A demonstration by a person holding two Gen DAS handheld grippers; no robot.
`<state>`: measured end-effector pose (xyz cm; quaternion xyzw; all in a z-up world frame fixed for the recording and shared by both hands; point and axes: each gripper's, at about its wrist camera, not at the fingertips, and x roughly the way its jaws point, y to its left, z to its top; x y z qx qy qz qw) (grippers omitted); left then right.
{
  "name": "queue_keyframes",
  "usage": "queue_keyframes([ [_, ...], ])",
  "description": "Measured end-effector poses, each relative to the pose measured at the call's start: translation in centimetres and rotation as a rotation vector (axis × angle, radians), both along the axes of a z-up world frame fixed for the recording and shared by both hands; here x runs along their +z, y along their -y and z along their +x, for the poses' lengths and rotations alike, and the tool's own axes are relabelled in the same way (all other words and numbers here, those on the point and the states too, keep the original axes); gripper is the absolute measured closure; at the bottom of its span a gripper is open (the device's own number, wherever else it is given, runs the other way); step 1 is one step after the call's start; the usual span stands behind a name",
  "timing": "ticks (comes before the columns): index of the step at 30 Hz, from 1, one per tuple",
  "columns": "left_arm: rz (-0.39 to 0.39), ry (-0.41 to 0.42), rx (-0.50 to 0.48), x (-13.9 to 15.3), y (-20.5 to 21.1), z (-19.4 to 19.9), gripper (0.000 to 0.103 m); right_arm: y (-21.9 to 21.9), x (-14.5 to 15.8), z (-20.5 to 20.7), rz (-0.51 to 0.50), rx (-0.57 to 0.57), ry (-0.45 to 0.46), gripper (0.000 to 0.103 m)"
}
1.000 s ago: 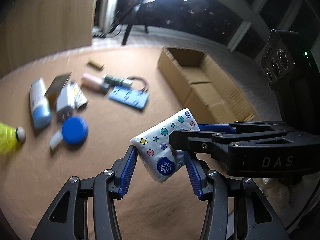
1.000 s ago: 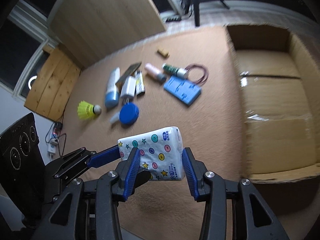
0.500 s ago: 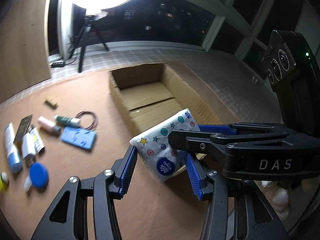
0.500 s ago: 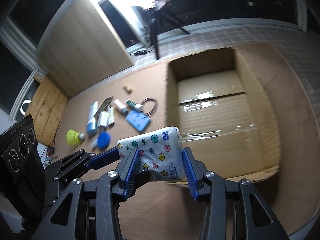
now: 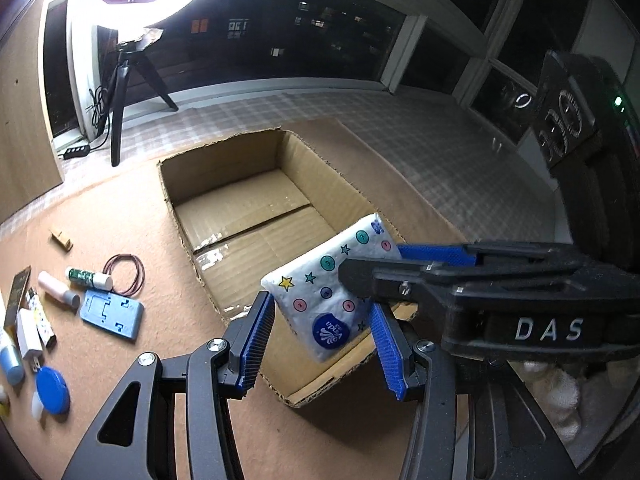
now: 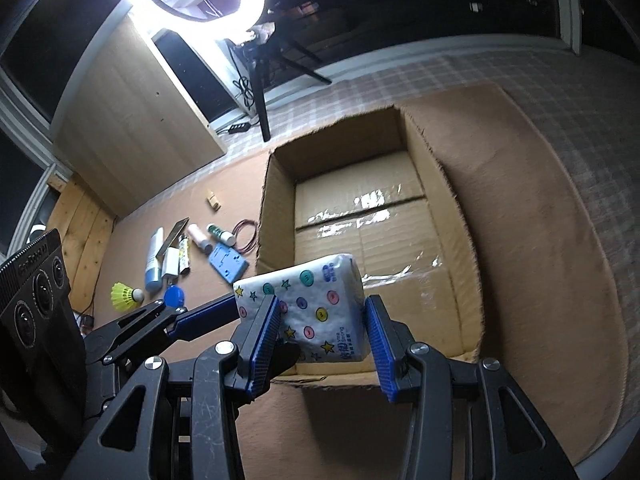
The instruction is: Organize objects
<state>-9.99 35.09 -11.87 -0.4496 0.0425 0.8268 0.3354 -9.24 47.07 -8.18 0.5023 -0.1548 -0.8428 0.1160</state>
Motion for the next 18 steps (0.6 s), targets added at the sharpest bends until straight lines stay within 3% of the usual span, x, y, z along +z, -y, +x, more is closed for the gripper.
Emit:
queue_keyframes([
  [3,-0.018,-0.014,0.013,0.0,0.3,0.2,0.034,-0.4,0.6,0.1,0.030,-0.034,-0.029,0.050],
  [10,-0.001,0.002,0.057,0.1,2.8,-0.1,0.034,-0.2,1.3,0.3,0.021,-0.041,-0.045,0.050],
  [18,0.022,0.015,0.148,0.4,8.3,0.2,0.034,3.0,1.5,1.0,0.017,0.015,-0.057,0.050],
])
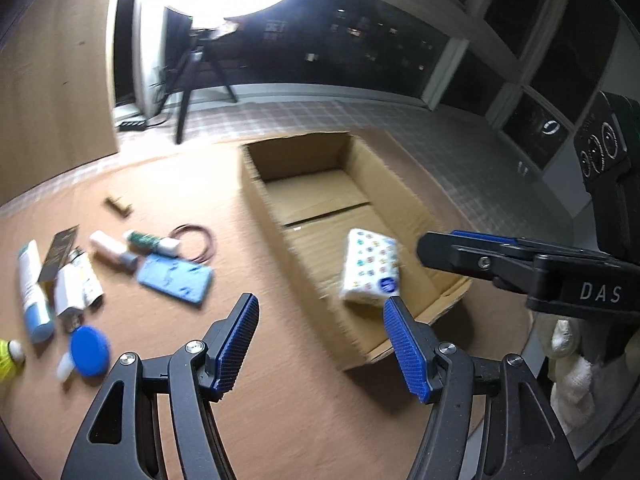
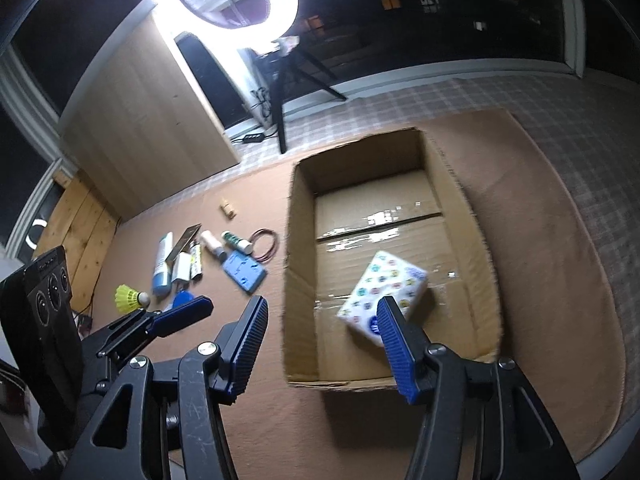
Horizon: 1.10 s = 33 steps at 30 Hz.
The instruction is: Organize objects
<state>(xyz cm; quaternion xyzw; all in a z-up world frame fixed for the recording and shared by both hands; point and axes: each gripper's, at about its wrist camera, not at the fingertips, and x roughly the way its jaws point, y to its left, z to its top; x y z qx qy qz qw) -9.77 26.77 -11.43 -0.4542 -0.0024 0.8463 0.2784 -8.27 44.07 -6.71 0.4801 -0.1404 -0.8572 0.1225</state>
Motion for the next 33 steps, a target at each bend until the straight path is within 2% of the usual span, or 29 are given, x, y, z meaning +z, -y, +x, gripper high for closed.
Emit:
queue_keyframes([
  [12,-0.026,0.045,0.149,-1.6,11.1,-0.5,0.034,6.5,-1.2,-0.1,-0.017,0.075,0.026,0.050],
  [21,-0.069,0.120,0.264,-5.3,18.9,-1.0,0.035,11.3,-3.1,-0.9,-0.006,0.123,0.061,0.050],
  [30,-0.135,0.149,0.254,-7.3,21.9,-2.2,0.036,16.5,-4.5,-1.9,0.016,0.202,0.075,0.050],
  [33,-0.154,0.169,0.245,-8.1,22.1,-3.0,0.043,17.7,-5.0,-2.2,0.019,0.213,0.083,0.050],
])
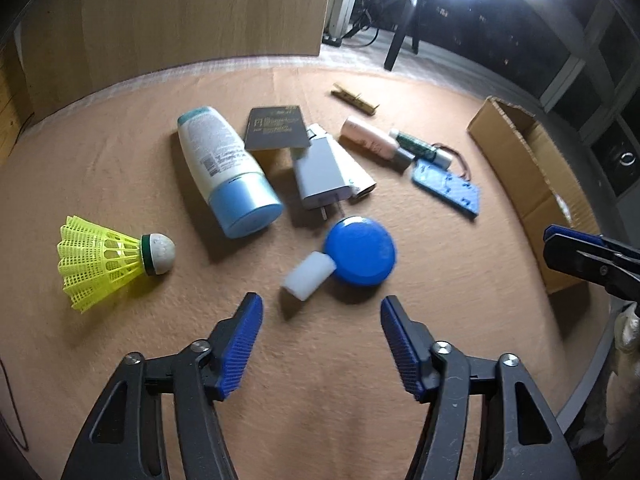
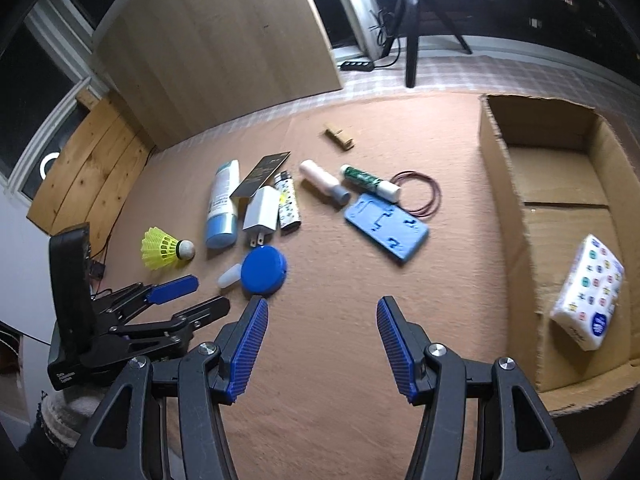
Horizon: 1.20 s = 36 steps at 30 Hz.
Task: Organize objects
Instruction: 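Grasp the blue round lid with the right tool while the left tool grasps the white cap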
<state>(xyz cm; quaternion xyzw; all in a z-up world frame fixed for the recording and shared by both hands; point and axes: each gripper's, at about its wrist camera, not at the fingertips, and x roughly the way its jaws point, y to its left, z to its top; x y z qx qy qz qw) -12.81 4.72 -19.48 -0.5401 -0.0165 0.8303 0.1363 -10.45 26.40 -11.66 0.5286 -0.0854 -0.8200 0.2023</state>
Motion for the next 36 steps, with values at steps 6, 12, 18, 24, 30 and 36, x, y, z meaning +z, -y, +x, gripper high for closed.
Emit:
queue_keyframes([
  [6,0.013,0.020,-0.016,-0.9,0.2,-0.9,0.054,1.6,-1.1,-0.7,0.019,0.022,0.020,0.050],
  [12,-0.008,0.025,-0.040,-1.5,-0.2,-1.8,0.064,2.9,-2.2,-1.3,0.035,0.041,0.039,0.050],
  [18,-0.017,0.028,-0.039,-2.0,-0.3,-2.5,0.073,4.1,-3.0,-1.8,0.059,0.065,0.052,0.050],
  [24,-0.023,0.014,-0.036,-2.0,-0.1,-2.8,0.081,5.4,-3.6,-2.2,0.085,0.101,0.056,0.050],
  [30,-0.025,0.010,-0.013,-2.0,0.7,-2.9,0.095,6.8,-4.0,-2.7,0.115,0.142,0.049,0.050],
  [36,-0.016,0.009,0.002,-1.9,1.7,-2.8,0.096,8.8,-4.9,-3.3,0.158,0.204,0.031,0.050],
])
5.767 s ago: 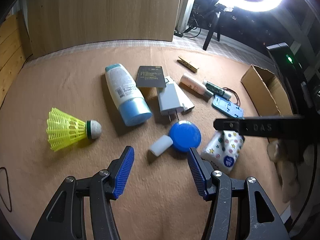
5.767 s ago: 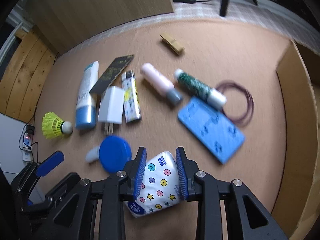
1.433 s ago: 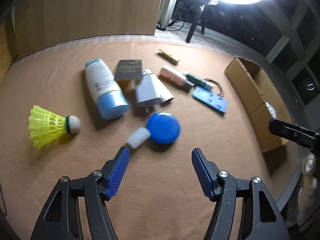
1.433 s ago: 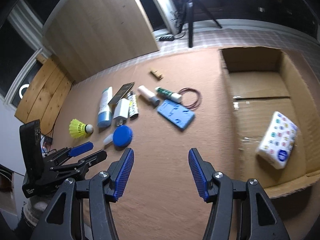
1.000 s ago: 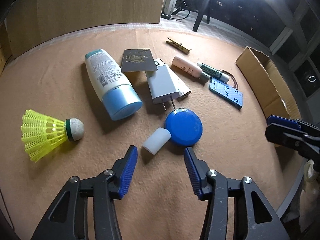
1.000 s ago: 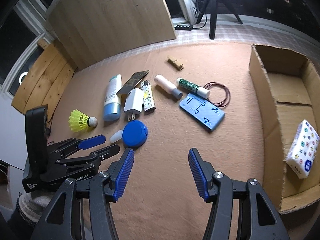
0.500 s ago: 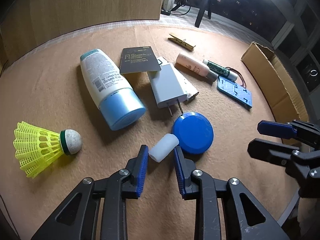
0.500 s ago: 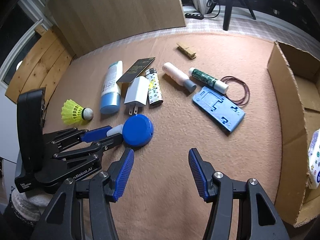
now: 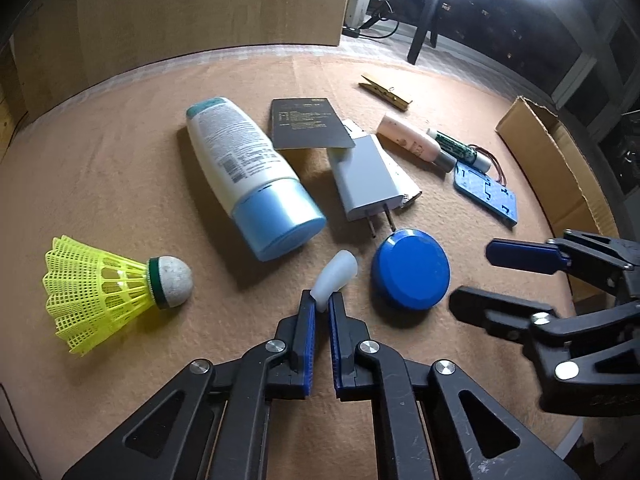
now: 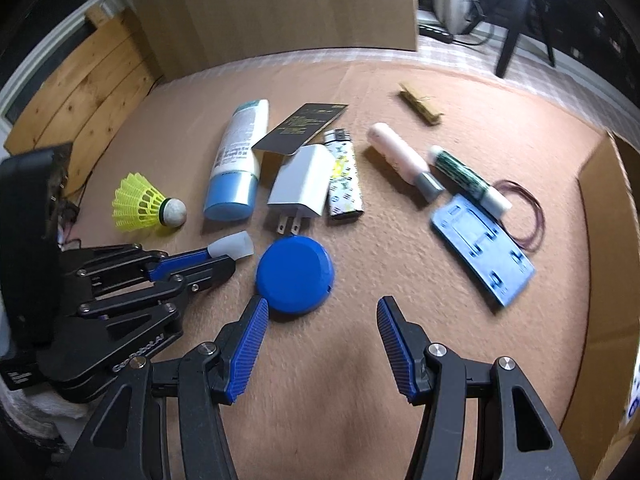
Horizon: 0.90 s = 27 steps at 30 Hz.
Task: Organize objects
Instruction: 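Grasp the blue round lid with the right tool while the left tool grasps the white cap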
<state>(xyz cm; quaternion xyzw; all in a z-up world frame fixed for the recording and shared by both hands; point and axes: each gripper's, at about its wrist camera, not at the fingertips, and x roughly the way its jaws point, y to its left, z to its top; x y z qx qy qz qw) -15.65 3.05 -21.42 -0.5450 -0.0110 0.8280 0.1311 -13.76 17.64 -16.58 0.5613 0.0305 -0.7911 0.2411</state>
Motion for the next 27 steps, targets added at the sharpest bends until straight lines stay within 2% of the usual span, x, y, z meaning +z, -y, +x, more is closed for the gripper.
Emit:
queue_keyframes([
  [12,0.005,0.001,0.020,0.1,1.2,0.2,0.096,3.7,-1.9,-0.9,0.072,0.107,-0.035,0.050],
  [19,0.008,0.003,0.032,0.0,1.6,0.5,0.096,4.8,-2.0,-1.0,0.118,0.136,-0.073,0.050],
  [23,0.014,0.005,0.035,-0.1,1.5,0.7,0.096,5.0,-1.9,-0.8,0.143,0.142,-0.086,0.056],
  [27,0.019,0.003,0.034,0.0,1.2,1.0,0.096,4.4,-1.8,-0.8,0.126,0.135,-0.072,0.056],
])
